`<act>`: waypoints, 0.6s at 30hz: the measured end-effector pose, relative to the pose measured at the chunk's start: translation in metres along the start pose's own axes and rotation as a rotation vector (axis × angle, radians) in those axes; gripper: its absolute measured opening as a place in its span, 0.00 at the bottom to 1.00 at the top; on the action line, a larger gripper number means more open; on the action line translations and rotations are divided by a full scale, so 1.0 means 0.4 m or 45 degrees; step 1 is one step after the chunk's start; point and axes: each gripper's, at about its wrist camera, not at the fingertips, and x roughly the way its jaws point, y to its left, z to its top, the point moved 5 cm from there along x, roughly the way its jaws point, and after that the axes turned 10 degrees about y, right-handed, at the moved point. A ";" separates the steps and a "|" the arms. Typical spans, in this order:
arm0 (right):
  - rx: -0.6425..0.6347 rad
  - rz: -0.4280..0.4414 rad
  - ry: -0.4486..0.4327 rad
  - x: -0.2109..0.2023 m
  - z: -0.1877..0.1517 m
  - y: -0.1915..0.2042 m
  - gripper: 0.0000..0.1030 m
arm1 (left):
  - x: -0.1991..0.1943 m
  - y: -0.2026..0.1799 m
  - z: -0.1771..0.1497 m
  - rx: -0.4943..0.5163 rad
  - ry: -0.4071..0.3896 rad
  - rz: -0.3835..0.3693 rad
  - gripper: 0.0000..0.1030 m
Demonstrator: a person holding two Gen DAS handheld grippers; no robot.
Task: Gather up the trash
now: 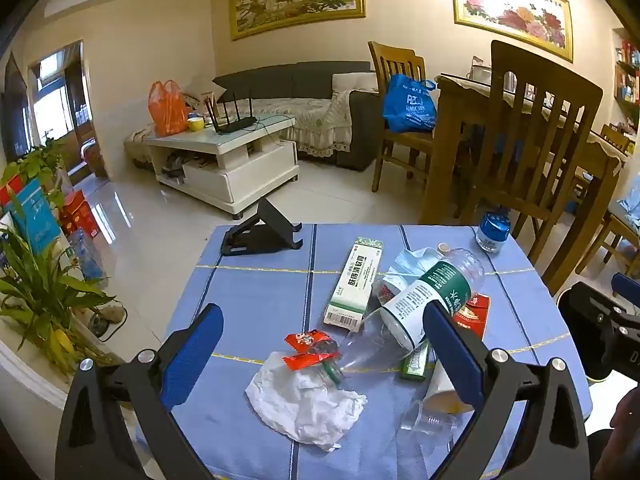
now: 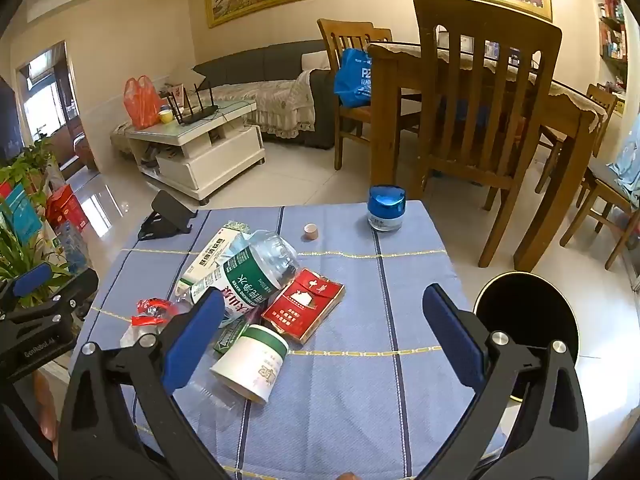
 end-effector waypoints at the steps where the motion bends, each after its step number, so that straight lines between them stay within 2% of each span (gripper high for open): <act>1: -0.001 -0.001 0.006 0.002 0.000 0.000 0.95 | -0.001 0.001 -0.001 0.006 -0.003 0.008 0.94; 18: 0.009 0.008 0.022 0.013 -0.011 0.000 0.95 | -0.007 -0.018 -0.006 0.039 -0.005 0.009 0.94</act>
